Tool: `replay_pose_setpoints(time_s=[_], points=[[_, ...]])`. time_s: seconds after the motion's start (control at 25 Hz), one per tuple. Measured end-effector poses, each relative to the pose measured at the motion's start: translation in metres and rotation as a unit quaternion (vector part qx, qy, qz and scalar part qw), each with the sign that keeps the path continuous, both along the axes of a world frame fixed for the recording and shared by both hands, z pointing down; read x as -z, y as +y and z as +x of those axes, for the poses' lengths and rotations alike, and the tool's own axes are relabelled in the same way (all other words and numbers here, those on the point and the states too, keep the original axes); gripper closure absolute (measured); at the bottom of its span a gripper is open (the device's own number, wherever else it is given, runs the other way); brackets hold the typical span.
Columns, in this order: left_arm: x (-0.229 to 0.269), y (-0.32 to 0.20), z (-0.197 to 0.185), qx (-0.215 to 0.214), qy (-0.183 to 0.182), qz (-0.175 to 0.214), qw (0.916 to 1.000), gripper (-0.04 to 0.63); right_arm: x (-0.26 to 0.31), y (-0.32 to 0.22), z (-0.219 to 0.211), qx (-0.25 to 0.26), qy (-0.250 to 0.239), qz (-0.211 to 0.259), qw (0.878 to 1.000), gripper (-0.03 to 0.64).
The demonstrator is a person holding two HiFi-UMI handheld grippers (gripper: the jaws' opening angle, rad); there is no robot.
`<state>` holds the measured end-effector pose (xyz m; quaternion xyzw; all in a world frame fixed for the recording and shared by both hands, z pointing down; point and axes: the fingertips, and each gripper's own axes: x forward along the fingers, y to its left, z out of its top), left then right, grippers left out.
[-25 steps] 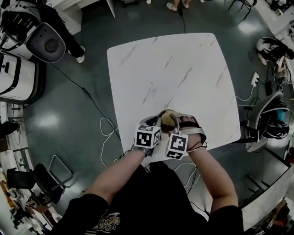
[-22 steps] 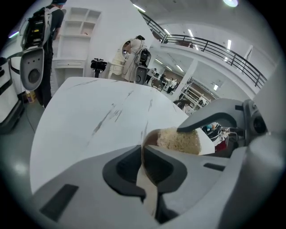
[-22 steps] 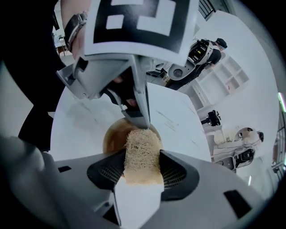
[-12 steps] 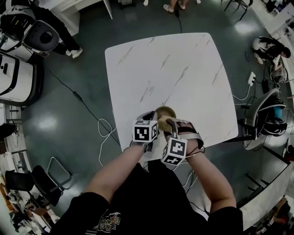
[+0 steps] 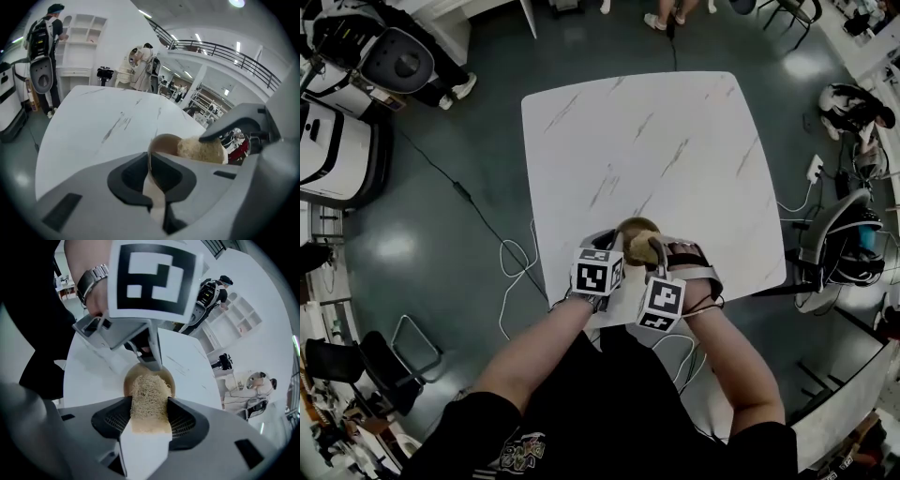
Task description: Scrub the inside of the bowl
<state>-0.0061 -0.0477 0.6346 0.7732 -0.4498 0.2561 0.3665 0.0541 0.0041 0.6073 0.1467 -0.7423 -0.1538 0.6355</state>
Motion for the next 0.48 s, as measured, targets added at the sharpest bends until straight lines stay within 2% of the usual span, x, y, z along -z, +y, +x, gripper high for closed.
replay_pose_setpoints(time_s=[0.2,0.32,0.48], points=[[0.0,0.004,0.0,-0.043,-0.018,0.014,0.9988,0.569,-0.004,-0.027,0.001,0.029,0.032,0.019,0.999,0.37],[0.0,0.005,-0.002,-0.051,-0.027,0.02,0.9981,0.566,-0.005,-0.028,-0.012,0.096,0.066,0.038,0.992,0.37],[0.002,0.004,0.003,-0.067,-0.036,0.033,0.9965,0.568,-0.02,-0.014,-0.023,0.187,0.116,0.049,0.974,0.37]])
